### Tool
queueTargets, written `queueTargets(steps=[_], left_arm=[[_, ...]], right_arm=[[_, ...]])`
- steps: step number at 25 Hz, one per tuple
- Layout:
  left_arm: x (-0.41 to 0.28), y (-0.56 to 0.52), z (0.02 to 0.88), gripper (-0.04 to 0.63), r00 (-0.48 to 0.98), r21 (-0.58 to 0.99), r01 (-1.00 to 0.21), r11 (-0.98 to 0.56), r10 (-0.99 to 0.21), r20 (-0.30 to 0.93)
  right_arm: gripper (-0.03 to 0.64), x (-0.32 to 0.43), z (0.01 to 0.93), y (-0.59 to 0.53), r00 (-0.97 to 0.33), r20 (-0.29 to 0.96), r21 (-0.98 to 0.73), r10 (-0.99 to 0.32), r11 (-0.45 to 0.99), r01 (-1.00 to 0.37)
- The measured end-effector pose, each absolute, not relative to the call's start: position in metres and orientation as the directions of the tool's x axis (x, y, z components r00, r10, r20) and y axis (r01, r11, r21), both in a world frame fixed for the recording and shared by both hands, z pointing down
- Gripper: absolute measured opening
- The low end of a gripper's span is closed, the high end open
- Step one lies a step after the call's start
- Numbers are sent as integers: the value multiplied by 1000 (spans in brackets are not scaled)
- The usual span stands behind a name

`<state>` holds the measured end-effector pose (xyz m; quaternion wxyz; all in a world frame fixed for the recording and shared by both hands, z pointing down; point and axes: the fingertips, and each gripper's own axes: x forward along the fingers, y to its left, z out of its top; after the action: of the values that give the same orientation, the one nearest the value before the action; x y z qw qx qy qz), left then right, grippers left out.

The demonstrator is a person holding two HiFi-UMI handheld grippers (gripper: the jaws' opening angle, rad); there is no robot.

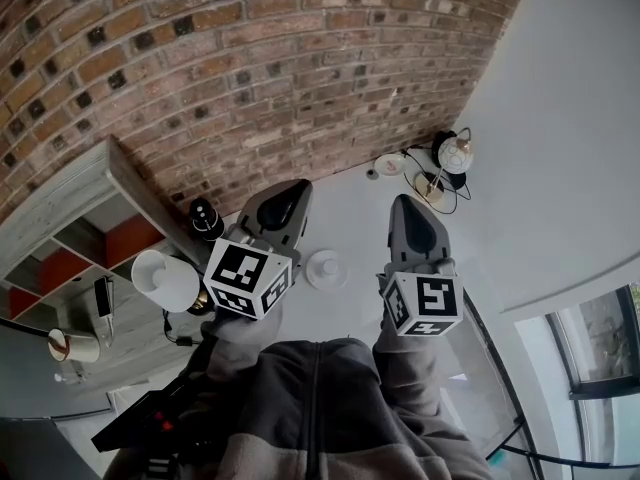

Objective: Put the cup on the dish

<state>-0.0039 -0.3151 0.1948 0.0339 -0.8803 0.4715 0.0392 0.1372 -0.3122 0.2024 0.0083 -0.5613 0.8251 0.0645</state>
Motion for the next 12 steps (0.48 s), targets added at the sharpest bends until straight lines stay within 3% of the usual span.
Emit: queueTargets(steps=[12], left_arm=[[13,-311,195,3,591,-30,-806,-591,-801,-89]], right_arm=[[3,144,199,-304,-350,-94,105,-932,341,-934]])
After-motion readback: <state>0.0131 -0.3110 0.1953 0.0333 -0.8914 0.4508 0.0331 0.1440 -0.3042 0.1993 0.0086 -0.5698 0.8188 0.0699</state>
